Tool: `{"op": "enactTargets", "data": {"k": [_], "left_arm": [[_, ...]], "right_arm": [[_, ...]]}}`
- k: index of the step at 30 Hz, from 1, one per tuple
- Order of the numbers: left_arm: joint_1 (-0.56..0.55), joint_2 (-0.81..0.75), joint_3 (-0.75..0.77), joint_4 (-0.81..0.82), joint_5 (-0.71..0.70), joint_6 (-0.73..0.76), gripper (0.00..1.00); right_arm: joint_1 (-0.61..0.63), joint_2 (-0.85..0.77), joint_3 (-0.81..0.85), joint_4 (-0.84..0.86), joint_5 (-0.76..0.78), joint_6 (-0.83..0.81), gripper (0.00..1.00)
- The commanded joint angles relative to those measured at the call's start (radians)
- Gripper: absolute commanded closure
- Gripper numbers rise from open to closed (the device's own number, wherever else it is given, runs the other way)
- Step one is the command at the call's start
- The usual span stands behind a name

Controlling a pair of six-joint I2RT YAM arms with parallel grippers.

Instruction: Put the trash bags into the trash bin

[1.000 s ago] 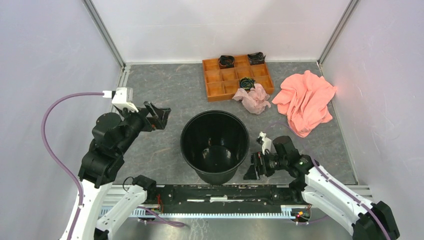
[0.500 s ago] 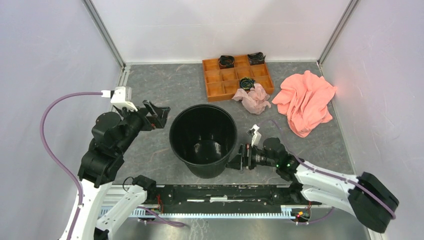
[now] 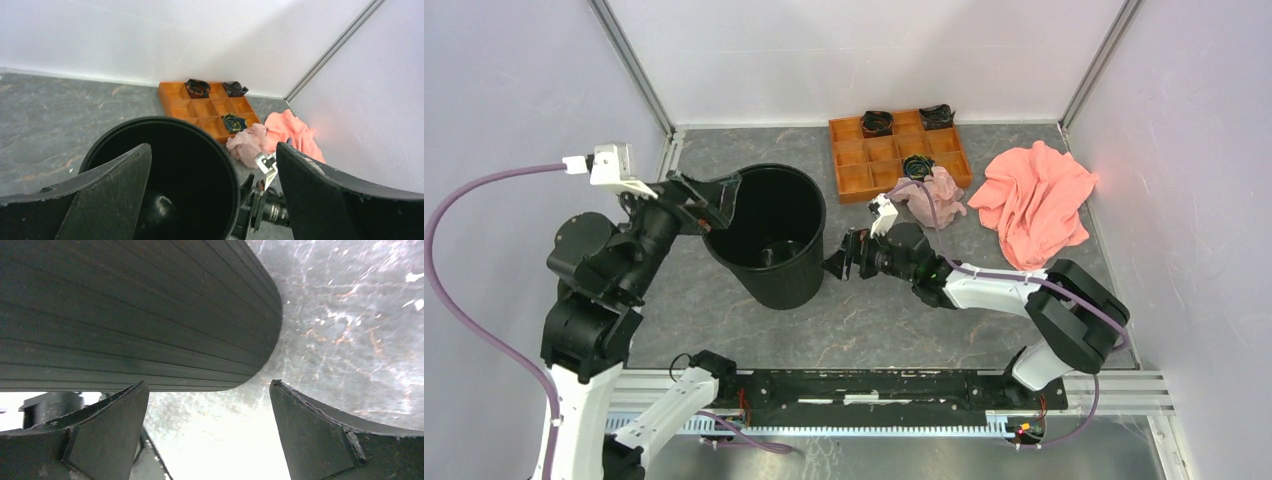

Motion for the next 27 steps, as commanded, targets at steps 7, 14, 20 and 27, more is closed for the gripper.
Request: {"op": "enactTargets", "data": {"k": [7, 14, 20, 27], "left_arm": [[0.004, 0.138, -0.031, 0.293, 0.163, -0.042, 0.0], [0.004, 0.278, -0.044, 0.461, 0.338, 0.035, 0.0], [-0.06, 0.21, -0.185, 0.489, 0.145, 0.228, 0.0], [-0.059, 0.16, -0.308, 0.569, 0.312, 0.261, 0.0]], "right_arm": [[-0.038, -0.233, 0.013, -0.404, 0.398, -0.566, 0.02], [-0.257, -0.253, 0.068, -0.578, 0.581, -0.684, 0.02], [-0.351, -0.046, 0.281, -0.664, 0.682, -0.761, 0.02], [-0.35, -0.01, 0.272, -0.484, 0.593, -0.816, 0.05]]}}
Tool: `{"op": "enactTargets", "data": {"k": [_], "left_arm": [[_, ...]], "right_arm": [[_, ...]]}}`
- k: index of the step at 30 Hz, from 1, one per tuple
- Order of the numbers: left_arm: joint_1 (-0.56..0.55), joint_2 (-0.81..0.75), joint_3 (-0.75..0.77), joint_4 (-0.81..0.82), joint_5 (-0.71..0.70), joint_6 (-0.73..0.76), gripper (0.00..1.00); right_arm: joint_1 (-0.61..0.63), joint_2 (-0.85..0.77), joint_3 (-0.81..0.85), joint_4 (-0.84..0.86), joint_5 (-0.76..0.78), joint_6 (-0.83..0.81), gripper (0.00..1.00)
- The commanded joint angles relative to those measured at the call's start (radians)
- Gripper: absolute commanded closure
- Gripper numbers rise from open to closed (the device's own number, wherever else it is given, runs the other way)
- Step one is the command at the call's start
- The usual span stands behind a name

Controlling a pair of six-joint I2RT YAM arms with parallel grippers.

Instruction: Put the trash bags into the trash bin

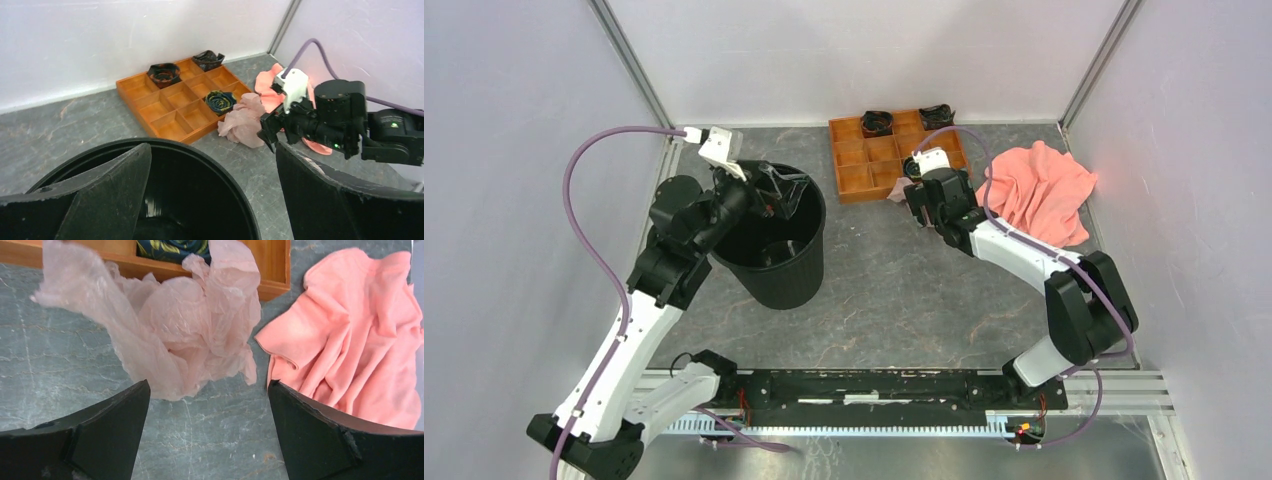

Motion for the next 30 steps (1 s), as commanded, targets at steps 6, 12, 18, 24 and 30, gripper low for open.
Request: {"op": "enactTargets", "data": {"k": [6, 12, 18, 24, 30], "left_arm": [[-0.001, -0.067, -0.077, 0.179, 0.054, 0.066, 0.0], [-0.001, -0.078, -0.055, 0.096, -0.017, -0.113, 0.0], [-0.001, -0.13, 0.004, -0.073, 0.192, -0.391, 0.0], [-0.005, -0.149, -0.02, -0.065, 0.357, -0.464, 0.0], [-0.262, -0.011, 0.077, -0.182, 0.114, -0.399, 0.0]], "right_arm": [[0.002, 0.065, 0.018, 0.211, -0.276, -0.101, 0.39], [0.004, 0.03, 0.0, 0.125, -0.408, 0.036, 1.0], [0.048, -0.309, -0.312, 0.169, -0.756, 0.201, 0.99], [0.145, -0.442, -0.404, 0.038, -0.773, 0.197, 0.99], [0.149, -0.566, -0.489, -0.034, -0.57, 0.234, 1.0]]}}
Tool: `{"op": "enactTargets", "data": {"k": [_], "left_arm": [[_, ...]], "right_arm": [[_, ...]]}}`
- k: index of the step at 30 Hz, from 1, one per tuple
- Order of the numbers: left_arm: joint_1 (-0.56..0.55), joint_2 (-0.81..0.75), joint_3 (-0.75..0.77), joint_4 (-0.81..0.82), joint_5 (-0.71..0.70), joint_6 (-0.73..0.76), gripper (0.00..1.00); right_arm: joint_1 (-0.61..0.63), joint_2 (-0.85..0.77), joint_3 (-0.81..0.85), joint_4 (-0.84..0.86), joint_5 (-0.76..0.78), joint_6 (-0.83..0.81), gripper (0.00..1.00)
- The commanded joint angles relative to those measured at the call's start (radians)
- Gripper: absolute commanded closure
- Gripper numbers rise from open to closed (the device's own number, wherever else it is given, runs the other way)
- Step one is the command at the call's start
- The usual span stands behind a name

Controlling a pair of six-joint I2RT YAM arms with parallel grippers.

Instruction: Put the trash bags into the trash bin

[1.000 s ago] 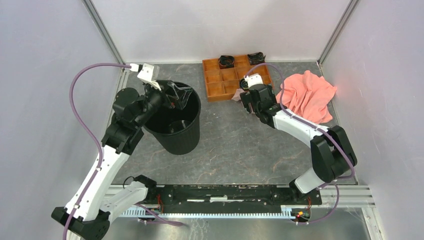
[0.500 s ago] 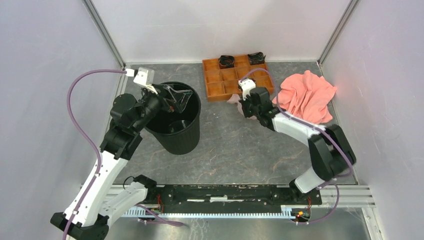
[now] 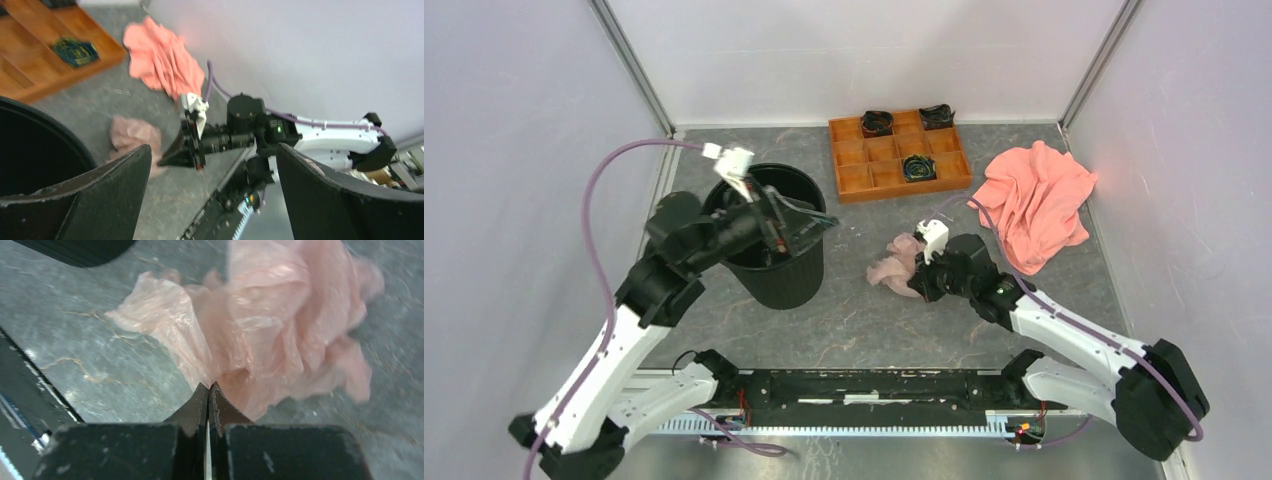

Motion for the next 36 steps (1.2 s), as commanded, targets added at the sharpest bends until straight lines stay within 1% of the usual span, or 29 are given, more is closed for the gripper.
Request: {"op": "enactTargets", "data": {"k": [1, 2, 4, 6, 7, 10, 13, 16, 20, 24, 27, 32, 36], "left_arm": [[-0.229, 0.132, 0.073, -0.105, -0.198, -0.002, 0.0], [-0.314, 0.178, 0.098, -0.111, -0.278, 0.013, 0.0], [-0.49, 0.274, 0.164, -0.16, -0.518, 0.042, 0.0], [-0.591, 0.356, 0.213, -0.193, -0.676, 0.055, 0.0], [-0.6, 0.371, 0.215, -0.193, -0.716, 0.048, 0.0], [-0.614, 0.426, 0.17, -0.155, -0.779, -0.001, 0.0], [-0.635, 0.487, 0.114, -0.116, -0.801, -0.019, 0.0], [-0.653, 0.548, 0.077, -0.146, -0.926, -0.03, 0.0], [-0.655, 0.63, 0.033, -0.172, -1.076, -0.016, 0.0], [-0.653, 0.738, 0.044, -0.232, -1.156, -0.003, 0.0], [-0.635, 0.774, 0.027, -0.265, -1.218, -0.036, 0.0], [-0.548, 0.778, -0.056, -0.28, -1.231, -0.052, 0.0], [-0.473, 0.712, -0.133, -0.291, -1.248, -0.052, 0.0]], "right_arm": [[-0.001, -0.117, -0.055, -0.064, 0.155, 0.054, 1.0], [-0.002, -0.145, -0.072, -0.061, 0.173, 0.057, 1.0], [-0.001, -0.203, -0.085, -0.084, 0.228, 0.065, 1.0], [-0.001, -0.257, -0.081, -0.132, 0.3, 0.076, 1.0], [-0.001, -0.286, -0.079, -0.154, 0.335, 0.086, 1.0], [-0.002, -0.401, -0.074, -0.224, 0.462, 0.122, 1.0], [-0.001, -0.495, -0.084, -0.227, 0.507, 0.128, 1.0], [-0.002, -0.525, -0.092, -0.234, 0.545, 0.121, 1.0], [-0.001, -0.488, -0.099, -0.24, 0.554, 0.084, 1.0], [-0.001, -0.425, -0.102, -0.216, 0.524, 0.078, 1.0], [-0.001, -0.4, -0.112, -0.179, 0.491, 0.077, 1.0], [-0.001, -0.349, -0.122, -0.136, 0.44, 0.064, 1.0], [-0.002, -0.295, -0.122, -0.116, 0.396, 0.044, 1.0]]}}
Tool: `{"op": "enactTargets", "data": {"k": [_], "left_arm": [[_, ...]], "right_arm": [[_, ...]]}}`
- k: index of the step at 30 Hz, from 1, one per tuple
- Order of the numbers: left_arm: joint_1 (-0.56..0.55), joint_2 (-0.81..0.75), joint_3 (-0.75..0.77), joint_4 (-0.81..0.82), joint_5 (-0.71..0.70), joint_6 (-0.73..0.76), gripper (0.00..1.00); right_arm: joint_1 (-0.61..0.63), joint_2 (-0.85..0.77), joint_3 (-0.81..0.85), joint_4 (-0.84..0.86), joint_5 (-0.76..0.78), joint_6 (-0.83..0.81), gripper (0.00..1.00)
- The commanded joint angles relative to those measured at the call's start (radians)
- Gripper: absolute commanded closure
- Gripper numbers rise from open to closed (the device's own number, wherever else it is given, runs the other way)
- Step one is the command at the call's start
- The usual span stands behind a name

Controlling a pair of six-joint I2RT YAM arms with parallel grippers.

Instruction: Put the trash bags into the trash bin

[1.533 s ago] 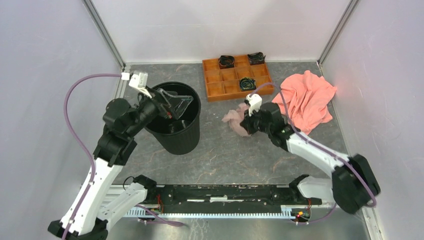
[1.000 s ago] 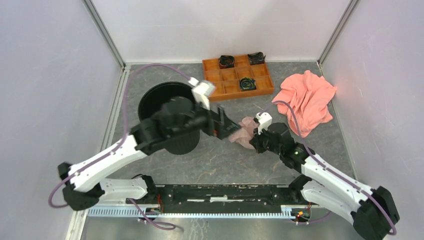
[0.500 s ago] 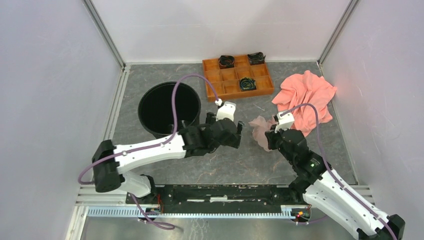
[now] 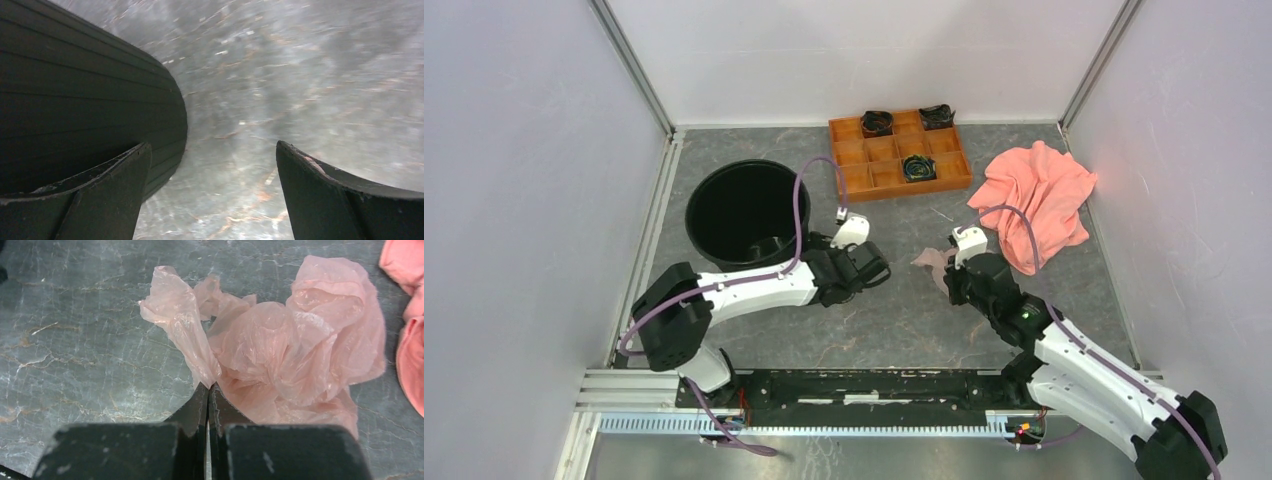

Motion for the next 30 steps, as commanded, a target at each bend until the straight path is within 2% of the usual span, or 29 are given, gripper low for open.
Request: {"op": "enactTargets", "data": {"k": [1, 6, 9, 12, 15, 24, 30], "left_arm": [[0.081, -0.098, -0.085, -0.022, -0.078, -0.058, 0.0], [0.186, -0.226, -0.165, 0.051, 0.098, -0.016, 0.0], [0.188, -0.302, -0.19, 0.14, 0.345, 0.007, 0.0], [0.186, -0.377, -0.26, 0.309, 0.65, -0.071, 0.0], [0.185, -0.426, -0.327, 0.449, 0.798, -0.209, 0.0], [0.181, -0.456, -0.426, 0.596, 0.841, -0.384, 0.0], [0.162, -0.412, -0.468, 0.653, 0.846, -0.412, 0.1]], "right_arm": [[0.0, 0.046, -0.005, 0.092, -0.09, -0.038, 1.0], [0.007, 0.14, -0.02, 0.211, -0.368, -0.064, 1.0], [0.032, 0.184, -0.026, 0.28, -0.449, -0.046, 1.0], [0.072, 0.218, -0.031, 0.337, -0.476, -0.023, 1.0], [0.095, 0.242, -0.05, 0.392, -0.504, 0.007, 1.0], [0.138, 0.257, -0.125, 0.508, -0.54, 0.083, 0.99], [0.147, 0.237, -0.166, 0.556, -0.522, 0.117, 1.0]]}}
